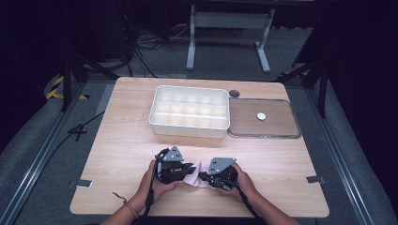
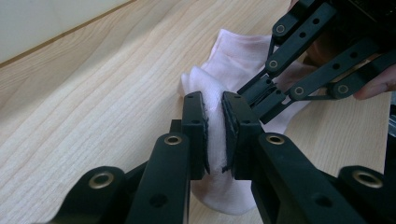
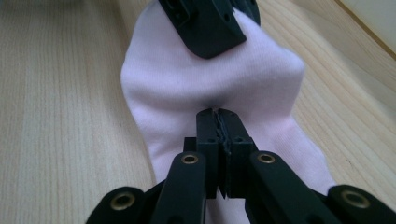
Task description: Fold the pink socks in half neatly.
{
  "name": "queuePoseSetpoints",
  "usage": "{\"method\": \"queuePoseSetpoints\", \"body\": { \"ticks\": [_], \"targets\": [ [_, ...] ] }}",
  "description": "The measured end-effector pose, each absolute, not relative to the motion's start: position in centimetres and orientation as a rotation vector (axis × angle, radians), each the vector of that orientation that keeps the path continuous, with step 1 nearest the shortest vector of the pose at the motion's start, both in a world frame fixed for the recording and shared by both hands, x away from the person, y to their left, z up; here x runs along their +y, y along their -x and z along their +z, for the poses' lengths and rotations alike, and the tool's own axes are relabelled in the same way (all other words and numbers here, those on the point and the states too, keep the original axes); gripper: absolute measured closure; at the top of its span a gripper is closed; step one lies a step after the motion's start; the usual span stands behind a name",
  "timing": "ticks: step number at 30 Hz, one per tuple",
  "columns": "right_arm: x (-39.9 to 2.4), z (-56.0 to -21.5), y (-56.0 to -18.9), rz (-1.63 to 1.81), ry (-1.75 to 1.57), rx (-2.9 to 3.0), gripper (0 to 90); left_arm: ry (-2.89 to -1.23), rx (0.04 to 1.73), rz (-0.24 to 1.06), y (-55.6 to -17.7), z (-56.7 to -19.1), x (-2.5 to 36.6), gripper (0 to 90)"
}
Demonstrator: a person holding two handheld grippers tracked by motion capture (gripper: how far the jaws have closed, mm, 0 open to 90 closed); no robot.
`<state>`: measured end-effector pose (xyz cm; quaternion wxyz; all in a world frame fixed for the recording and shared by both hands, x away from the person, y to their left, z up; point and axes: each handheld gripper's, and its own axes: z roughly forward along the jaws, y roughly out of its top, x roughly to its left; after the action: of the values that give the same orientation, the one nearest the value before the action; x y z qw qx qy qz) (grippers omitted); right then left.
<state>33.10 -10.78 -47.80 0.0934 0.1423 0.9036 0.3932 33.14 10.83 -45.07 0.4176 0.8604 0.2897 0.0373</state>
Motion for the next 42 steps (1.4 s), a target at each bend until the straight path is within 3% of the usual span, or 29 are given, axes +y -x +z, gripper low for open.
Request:
{"method": "queuePoseSetpoints", "body": {
  "ticks": [1, 3, 16, 22, 35, 42],
  "targets": [
    [-10.8, -47.8, -33.1, 1.17, -0.421, 2.679, 87.7, -2.17, 0.72, 0.104, -33.1, -45.1, 10.7, 80.0],
    [-11.0, -47.8, -33.1, 1.171, -0.413, 2.658, 77.7, -2.191, 0.715, 0.124, -32.9, -45.1, 10.4, 80.1],
    [-14.2, -46.5, -32.4, 1.149, -0.437, 2.623, 87.3, -2.213, 0.688, 0.178, -32.7, -44.7, 10.9, 80.0],
    [-16.0, -46.4, -32.8, 1.096, -0.49, 2.638, 86.4, -2.223, 0.677, 0.172, -32.9, -44.6, 10.2, 78.8],
    [-15.4, -47.5, -33.8, 1.091, -0.513, 2.644, 88.1, -2.271, 0.612, 0.178, -34.1, -44.2, 7.8, 78.8],
    [-16.2, -46.6, -33.9, 1.129, -0.521, 2.603, 81.9, -2.291, 0.612, 0.193, -34.1, -44.3, 7.6, 79.2]
  ]
}}
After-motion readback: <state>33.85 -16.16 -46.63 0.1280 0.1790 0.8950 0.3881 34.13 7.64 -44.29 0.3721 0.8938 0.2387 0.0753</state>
